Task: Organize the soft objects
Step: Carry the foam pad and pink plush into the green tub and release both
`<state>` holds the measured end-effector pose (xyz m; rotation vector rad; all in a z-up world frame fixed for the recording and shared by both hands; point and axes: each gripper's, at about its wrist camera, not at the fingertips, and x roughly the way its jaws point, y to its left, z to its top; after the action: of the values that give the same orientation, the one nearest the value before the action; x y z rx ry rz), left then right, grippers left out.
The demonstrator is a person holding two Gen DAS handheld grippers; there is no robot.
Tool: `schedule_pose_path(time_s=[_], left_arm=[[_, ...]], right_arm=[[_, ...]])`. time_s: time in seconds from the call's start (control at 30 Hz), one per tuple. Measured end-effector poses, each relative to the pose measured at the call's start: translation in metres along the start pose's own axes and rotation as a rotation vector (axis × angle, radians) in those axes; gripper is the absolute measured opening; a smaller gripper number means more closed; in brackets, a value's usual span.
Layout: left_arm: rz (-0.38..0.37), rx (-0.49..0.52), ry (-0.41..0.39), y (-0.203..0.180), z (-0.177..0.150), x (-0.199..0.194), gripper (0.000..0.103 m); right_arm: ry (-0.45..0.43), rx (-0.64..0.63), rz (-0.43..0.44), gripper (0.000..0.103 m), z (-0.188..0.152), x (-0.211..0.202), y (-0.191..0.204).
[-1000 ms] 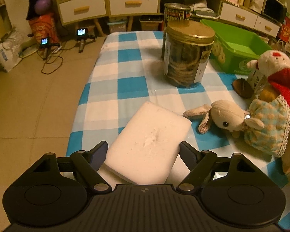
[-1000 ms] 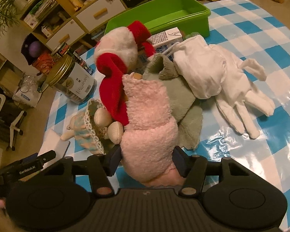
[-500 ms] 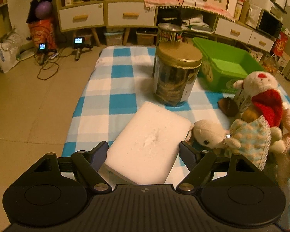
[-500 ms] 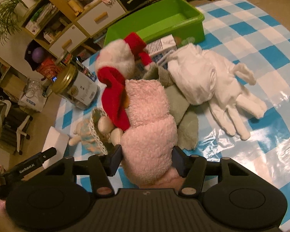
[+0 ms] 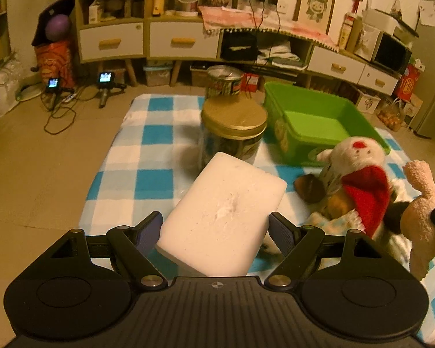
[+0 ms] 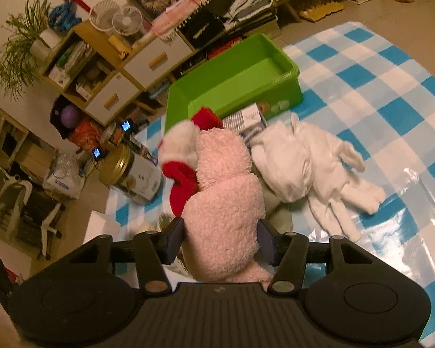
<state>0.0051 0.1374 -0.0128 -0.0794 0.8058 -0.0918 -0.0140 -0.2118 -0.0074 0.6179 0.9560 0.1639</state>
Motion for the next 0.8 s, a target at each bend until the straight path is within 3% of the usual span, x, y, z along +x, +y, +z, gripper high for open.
schedule_pose_path(time_s=[0.8], left_arm=[[-0.132,-0.057,-0.138,-0.096,0.057,-0.004,0.077]], right_arm=[[-0.177,0.164,0.065,0.016,0.063,-0.028,-0.006]])
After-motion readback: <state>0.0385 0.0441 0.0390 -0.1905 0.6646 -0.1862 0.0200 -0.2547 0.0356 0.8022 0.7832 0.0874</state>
